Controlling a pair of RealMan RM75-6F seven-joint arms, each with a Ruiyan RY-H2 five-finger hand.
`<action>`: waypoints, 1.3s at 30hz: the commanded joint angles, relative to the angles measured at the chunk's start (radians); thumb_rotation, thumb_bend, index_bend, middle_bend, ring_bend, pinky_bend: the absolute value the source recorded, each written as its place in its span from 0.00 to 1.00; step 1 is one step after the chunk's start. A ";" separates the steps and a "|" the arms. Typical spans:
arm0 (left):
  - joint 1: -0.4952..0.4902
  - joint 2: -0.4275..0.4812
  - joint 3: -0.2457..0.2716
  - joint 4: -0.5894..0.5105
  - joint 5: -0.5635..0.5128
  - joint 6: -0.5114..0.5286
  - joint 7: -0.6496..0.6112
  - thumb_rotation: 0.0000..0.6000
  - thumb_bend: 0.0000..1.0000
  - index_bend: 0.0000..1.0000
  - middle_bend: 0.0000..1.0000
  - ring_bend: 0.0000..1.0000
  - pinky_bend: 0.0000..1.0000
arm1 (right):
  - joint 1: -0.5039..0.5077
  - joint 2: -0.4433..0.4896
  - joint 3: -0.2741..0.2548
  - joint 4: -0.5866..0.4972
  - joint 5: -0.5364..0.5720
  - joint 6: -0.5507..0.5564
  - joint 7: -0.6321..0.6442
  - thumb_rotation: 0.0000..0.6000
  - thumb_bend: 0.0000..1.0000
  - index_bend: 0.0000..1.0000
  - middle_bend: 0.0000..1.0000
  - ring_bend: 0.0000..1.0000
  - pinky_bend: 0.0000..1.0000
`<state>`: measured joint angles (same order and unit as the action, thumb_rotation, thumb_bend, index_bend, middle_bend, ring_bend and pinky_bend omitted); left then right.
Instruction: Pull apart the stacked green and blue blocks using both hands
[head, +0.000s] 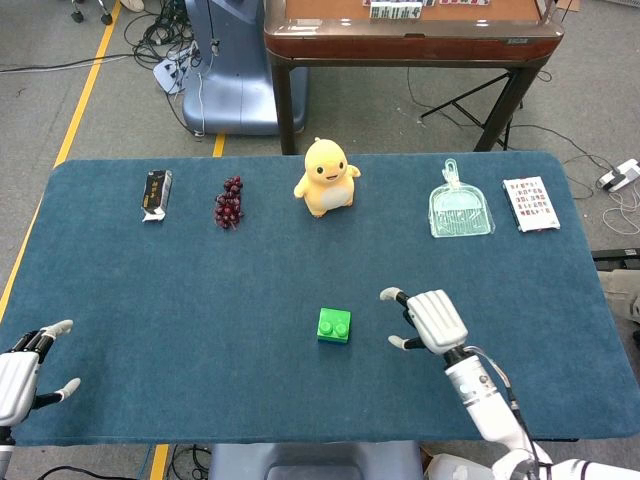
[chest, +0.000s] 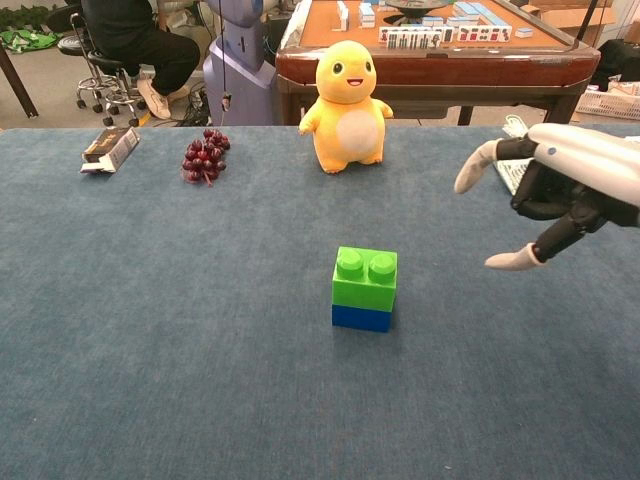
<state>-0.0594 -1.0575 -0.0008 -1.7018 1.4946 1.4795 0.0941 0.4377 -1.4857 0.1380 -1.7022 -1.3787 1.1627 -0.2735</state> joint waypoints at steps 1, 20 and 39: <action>-0.002 -0.003 -0.002 0.003 -0.001 -0.004 -0.003 1.00 0.16 0.23 0.29 0.28 0.54 | 0.016 -0.099 0.017 0.032 0.036 0.035 -0.081 1.00 0.00 0.32 1.00 0.98 1.00; -0.010 -0.024 -0.002 0.030 -0.001 -0.023 -0.022 1.00 0.16 0.23 0.29 0.29 0.54 | 0.068 -0.340 0.028 0.171 0.051 0.057 -0.164 1.00 0.00 0.31 1.00 0.98 1.00; -0.010 -0.026 0.000 0.034 0.000 -0.027 -0.022 1.00 0.16 0.23 0.29 0.29 0.54 | 0.098 -0.412 0.038 0.238 0.077 0.025 -0.154 1.00 0.00 0.30 1.00 0.98 1.00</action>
<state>-0.0697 -1.0834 -0.0010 -1.6676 1.4946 1.4528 0.0720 0.5341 -1.8952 0.1739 -1.4668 -1.3038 1.1889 -0.4271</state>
